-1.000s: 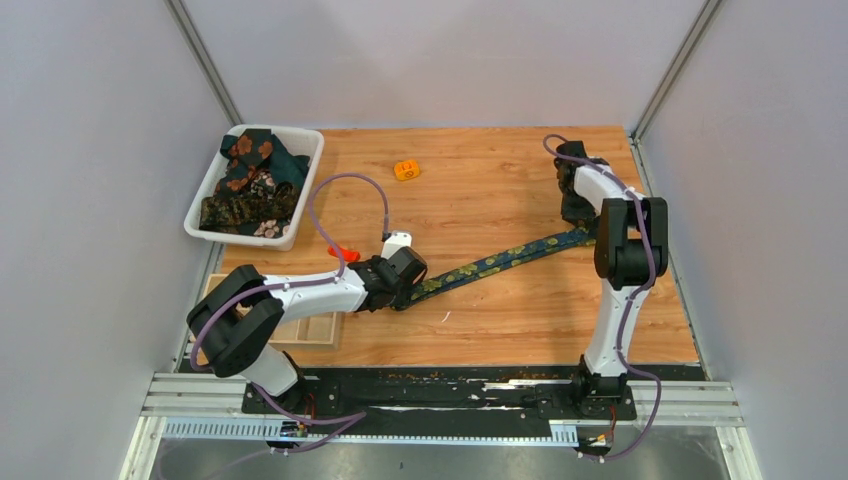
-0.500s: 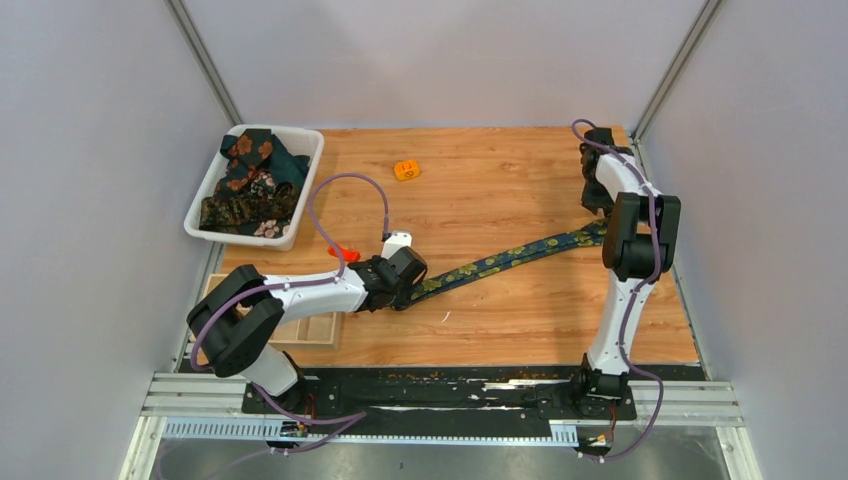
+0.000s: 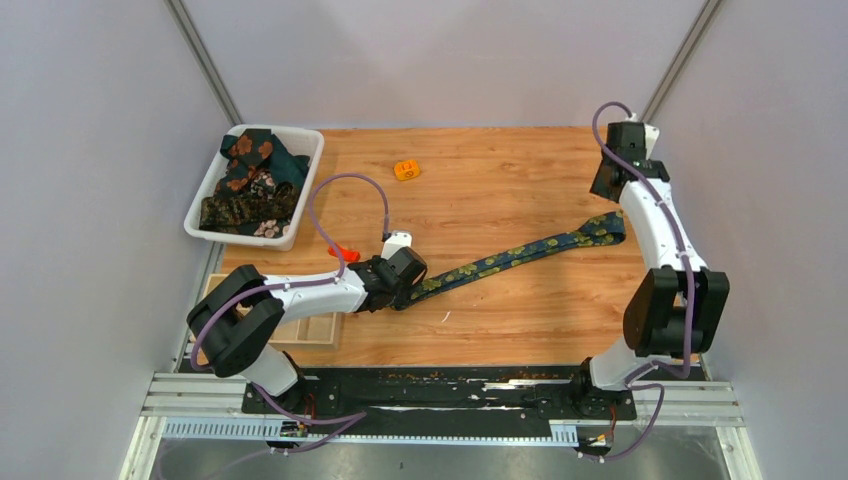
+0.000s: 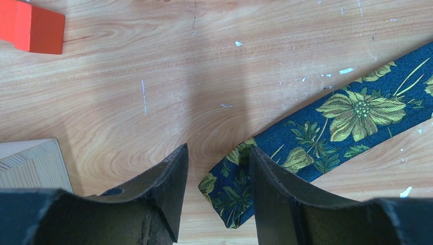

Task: Roll the ties
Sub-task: Flatten out the tie at the center of the board.

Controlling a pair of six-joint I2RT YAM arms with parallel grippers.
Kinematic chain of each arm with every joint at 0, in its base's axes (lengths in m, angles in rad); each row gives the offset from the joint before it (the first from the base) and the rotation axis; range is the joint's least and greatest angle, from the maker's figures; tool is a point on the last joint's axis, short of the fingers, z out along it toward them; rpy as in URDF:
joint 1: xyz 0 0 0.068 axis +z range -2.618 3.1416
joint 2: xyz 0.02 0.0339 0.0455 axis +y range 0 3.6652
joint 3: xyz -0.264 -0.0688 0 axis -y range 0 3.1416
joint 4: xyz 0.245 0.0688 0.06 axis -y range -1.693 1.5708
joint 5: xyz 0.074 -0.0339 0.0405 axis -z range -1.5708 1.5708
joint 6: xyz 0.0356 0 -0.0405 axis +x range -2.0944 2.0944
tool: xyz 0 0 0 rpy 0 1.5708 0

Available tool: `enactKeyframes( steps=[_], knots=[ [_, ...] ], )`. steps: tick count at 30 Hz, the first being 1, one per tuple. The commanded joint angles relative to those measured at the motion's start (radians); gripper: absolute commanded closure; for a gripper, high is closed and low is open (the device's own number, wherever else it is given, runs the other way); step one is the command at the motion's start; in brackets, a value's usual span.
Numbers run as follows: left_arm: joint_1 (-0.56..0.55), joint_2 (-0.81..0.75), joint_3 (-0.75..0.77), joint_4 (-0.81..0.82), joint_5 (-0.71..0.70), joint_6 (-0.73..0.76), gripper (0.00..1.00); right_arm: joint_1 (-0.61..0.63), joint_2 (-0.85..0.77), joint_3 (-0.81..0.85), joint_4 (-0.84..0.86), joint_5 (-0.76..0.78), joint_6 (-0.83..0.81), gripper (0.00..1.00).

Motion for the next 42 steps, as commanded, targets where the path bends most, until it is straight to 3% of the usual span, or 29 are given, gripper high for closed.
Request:
enactKeyframes(
  steps=[1,6,13,32,37,42],
  knots=[
    [0.004,0.024,-0.009,-0.044,-0.018,0.021,0.46,0.056,0.012,-0.175,0.086,-0.169,0.034,0.57],
    [0.005,0.021,-0.014,-0.038,-0.015,0.024,0.46,0.057,0.124,-0.221,0.132,-0.243,0.055,0.58],
    [0.004,0.019,-0.024,-0.025,-0.019,0.030,0.46,0.032,0.262,-0.136,0.151,-0.204,0.085,0.58],
    [-0.020,0.020,-0.039,-0.008,-0.061,0.034,0.47,-0.097,0.362,0.049,0.133,-0.145,0.136,0.58],
    [-0.024,0.021,-0.039,-0.007,-0.068,0.033,0.47,-0.081,0.312,0.016,0.138,-0.166,0.153,0.57],
    [-0.036,0.027,-0.036,-0.009,-0.086,0.030,0.48,-0.038,0.162,-0.122,0.174,-0.132,0.177,0.45]
  ],
)
